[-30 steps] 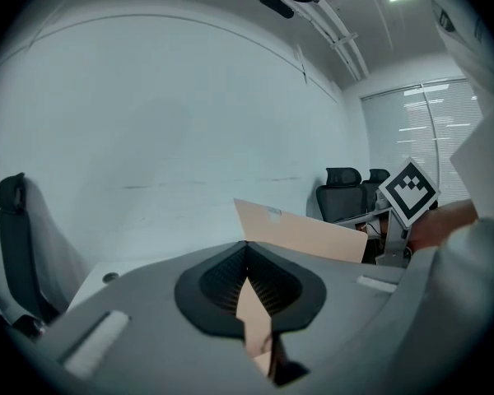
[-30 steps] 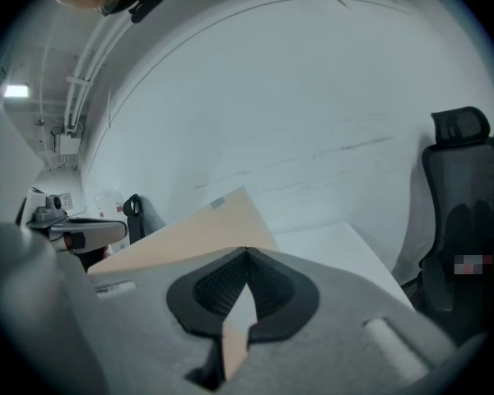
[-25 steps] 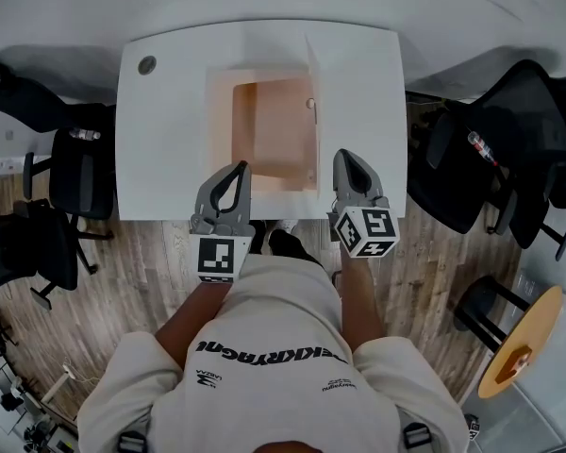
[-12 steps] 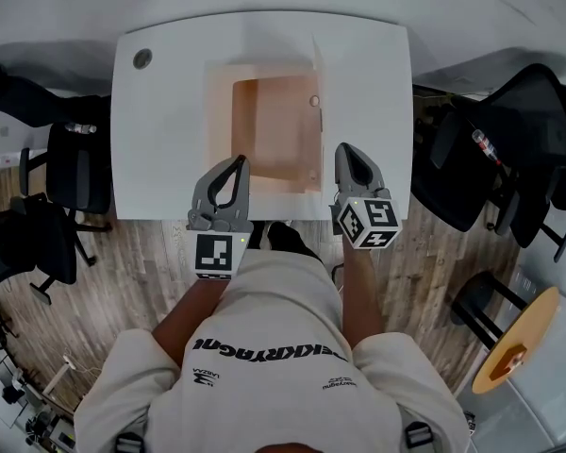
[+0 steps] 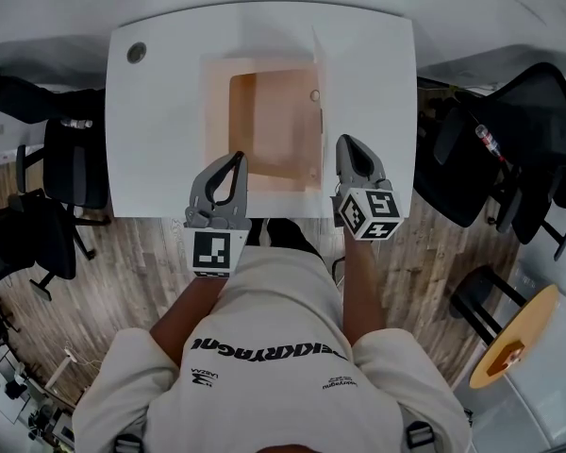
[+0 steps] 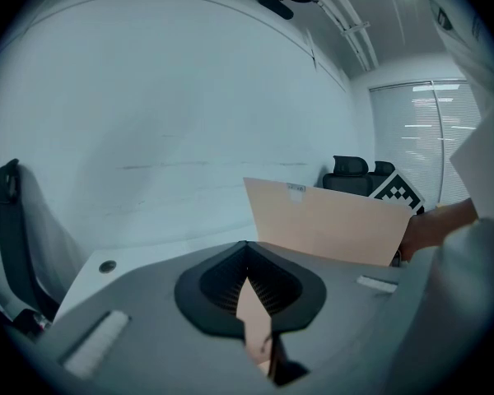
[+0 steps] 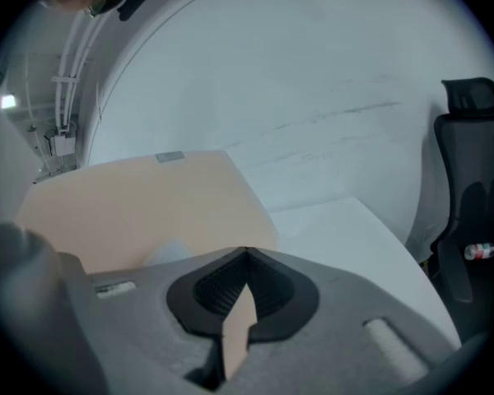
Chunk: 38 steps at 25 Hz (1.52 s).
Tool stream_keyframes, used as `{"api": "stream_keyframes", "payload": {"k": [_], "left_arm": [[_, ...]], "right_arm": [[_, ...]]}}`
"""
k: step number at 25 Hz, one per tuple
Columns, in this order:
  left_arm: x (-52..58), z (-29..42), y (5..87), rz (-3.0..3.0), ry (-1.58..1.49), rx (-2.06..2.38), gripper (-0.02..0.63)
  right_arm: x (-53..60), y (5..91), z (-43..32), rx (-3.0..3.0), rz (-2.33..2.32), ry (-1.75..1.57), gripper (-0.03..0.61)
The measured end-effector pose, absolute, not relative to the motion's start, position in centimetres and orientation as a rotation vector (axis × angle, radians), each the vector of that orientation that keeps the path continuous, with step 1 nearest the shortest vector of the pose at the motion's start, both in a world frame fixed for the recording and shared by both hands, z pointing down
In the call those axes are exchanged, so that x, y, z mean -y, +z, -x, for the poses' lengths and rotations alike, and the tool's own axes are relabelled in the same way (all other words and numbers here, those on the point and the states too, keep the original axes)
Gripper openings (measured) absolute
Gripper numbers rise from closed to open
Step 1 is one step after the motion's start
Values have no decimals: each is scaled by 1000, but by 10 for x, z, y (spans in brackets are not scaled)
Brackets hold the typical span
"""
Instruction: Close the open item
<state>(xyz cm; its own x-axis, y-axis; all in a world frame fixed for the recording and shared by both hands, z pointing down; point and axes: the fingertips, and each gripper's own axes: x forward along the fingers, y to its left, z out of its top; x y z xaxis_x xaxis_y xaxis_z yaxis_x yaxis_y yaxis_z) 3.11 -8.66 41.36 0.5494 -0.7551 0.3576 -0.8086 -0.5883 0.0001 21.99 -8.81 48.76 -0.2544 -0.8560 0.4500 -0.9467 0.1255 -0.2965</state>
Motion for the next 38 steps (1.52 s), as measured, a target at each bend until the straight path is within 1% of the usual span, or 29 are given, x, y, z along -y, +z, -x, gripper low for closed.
{"api": "stream_keyframes", "payload": {"k": [17,29,38], "left_arm": [[92,-24,432,-2576,522,1346,6],[100,-3,448,-2514,539,1396,6],[110,15,457,-2472,557,1435,6]], "right_arm": [[98,532,-217,2188,-1721,874,-2],[105,540,-203,2237,-1662,952,-2],[110,540,-192,2246,-1635,948,-2]]}}
